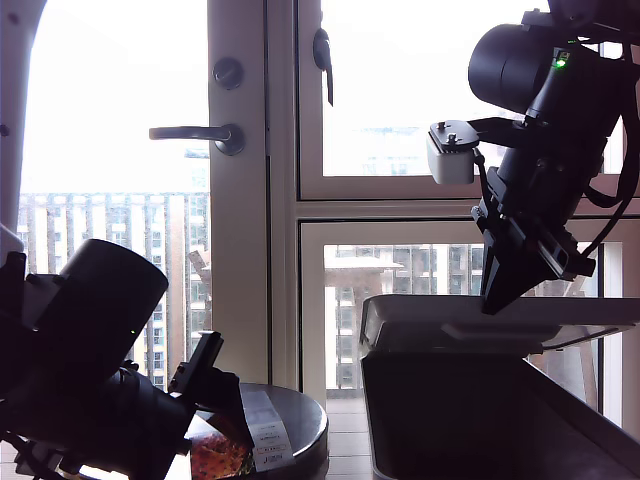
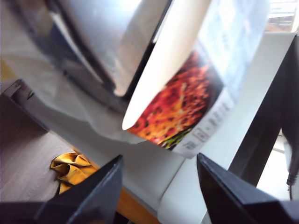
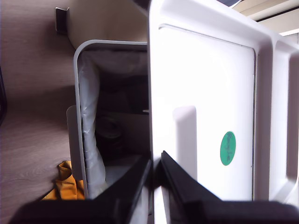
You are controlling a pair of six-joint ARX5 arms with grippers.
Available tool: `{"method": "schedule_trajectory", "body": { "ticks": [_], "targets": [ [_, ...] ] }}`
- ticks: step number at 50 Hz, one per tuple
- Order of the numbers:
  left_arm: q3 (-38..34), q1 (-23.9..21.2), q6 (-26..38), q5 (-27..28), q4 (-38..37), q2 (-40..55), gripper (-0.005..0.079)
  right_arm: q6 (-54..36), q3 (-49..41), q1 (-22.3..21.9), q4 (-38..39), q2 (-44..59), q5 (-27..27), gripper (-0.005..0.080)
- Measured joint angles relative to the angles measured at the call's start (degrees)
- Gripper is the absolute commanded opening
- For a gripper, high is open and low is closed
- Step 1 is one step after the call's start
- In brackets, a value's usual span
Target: First open the recycling bin's lid, then pick the cardboard sleeve and place it inside the bin before closing the lid
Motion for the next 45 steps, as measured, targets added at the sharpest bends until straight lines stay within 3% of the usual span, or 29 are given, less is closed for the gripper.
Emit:
{"method": "schedule_trajectory", "body": {
  "ticks": [12,25,38,45],
  "targets": [
    [0.2,0.0,0.0,-2.0,-0.8,0.0,0.0438,0.2,0.0,0.0,0.0,0.0,0.0,-0.0013],
    [2.7,0.2,0.0,-3.4,-1.0,0.0,0.0368,0.4,0.0,0.0,0.0,0.0,0.0,-0.0013],
    [3.9,0.2,-0.7,-3.9,-5.2,0.0,0.0266,0.4,0.0,0.0,0.0,0.0,0.0,-0.0013],
    [4.4,0.2,-0.7,-4.1,-5.9,0.0,0.0150,0.4,0.0,0.0,0.0,0.0,0.0,-0.0013]
  ]
}}
